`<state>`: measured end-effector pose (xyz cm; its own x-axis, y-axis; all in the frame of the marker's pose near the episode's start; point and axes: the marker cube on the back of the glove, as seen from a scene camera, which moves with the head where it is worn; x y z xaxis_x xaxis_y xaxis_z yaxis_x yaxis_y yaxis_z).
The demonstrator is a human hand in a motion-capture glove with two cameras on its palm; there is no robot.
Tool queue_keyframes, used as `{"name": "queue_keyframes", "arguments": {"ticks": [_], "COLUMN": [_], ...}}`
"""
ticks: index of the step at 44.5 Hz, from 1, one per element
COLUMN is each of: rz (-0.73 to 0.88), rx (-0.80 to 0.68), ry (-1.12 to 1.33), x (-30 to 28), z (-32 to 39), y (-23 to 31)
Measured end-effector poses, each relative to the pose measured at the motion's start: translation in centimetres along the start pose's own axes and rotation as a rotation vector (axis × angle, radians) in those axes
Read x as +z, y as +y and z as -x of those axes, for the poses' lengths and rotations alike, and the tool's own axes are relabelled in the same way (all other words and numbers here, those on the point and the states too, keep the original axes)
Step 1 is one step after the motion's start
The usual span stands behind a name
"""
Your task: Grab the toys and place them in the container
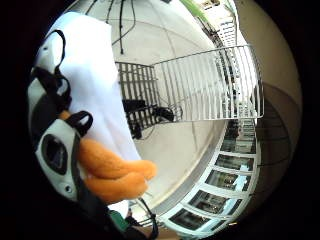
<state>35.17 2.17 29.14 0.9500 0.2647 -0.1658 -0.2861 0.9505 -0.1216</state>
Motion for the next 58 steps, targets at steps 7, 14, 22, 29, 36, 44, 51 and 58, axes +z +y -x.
{"name": "queue_keyframes", "arguments": {"ticks": [7, 14, 22, 29, 36, 44, 51, 58], "rz": [0.130, 0.118, 0.022, -0.054, -0.185, -0.189, -0.139, -0.123], "rx": [0.016, 0.002, -0.109, -0.127, -0.193, -0.287, -0.381, -0.446], "ry": [-0.139, -0.152, -0.191, -0.207, -0.237, -0.287, -0.318, -0.305], "x": [-1.1, -6.9, -16.7, -26.4, -31.7, -37.2, -37.4, -35.2], "z": [-0.7, 0.3, 2.5, 9.1, 16.1, 27.3, 36.4, 43.8], "y": [0.7, 0.8, 1.6, 2.6, 3.8, 8.0, 11.3, 13.9]}}
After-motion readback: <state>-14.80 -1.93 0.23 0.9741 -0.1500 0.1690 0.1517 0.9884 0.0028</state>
